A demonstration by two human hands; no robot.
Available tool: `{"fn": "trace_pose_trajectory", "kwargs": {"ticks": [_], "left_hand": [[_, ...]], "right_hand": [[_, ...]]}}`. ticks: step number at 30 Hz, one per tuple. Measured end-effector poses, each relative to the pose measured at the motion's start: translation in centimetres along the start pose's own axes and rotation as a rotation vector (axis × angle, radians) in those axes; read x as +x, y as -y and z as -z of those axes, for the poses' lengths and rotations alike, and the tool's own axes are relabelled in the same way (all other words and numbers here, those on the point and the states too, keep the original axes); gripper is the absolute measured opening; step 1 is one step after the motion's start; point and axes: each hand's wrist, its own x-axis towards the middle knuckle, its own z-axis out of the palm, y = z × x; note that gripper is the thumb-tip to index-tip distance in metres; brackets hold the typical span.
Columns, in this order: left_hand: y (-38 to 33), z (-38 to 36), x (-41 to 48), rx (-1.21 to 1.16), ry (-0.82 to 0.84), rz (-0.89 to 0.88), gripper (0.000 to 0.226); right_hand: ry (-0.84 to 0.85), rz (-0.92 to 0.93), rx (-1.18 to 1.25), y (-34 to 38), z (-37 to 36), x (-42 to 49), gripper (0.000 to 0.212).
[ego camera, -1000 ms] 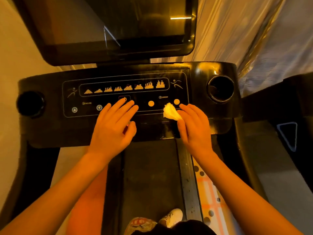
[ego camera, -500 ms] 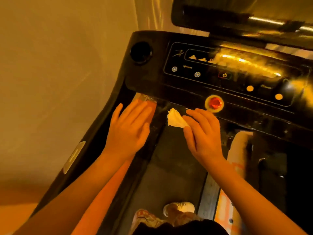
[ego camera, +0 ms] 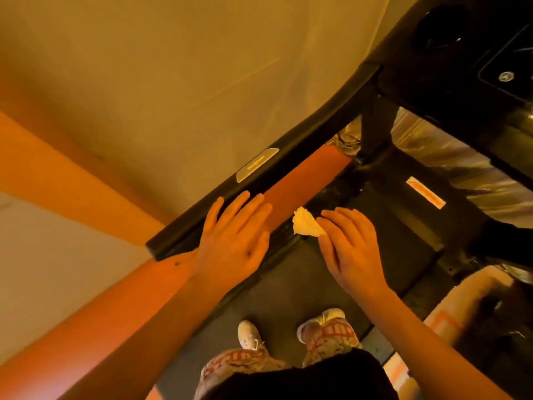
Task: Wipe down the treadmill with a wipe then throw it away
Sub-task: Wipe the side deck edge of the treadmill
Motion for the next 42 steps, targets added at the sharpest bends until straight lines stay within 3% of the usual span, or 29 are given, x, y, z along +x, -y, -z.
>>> {"fn": "trace_pose_trajectory", "kwargs": {"ticks": [15,25,33,42], "left_hand": [[3.6,2.8,-15.9,0.187,-0.216,0.556,0.041],[8.3,0.5,-28.4,0.214,-0.313,0.841,0.045],[16.2,-7.0,-42.0,0.251,-0.305,0.991,0.045],[24.4,-23.2,-55.4,0.165,-0.248,1.140,0.044]], "right_hand": [[0.284,0.442,0.347,9.0,-11.0,0.5,0.046],[0.407,0.659,0.416,16.7,-20.0,-2.7,0.043],[0.555,0.789,0.416,23.3,-33.4,-9.5,0.048],[0.599,0.840,0.426,25.3,-49.4,-16.6,0.047]]}}
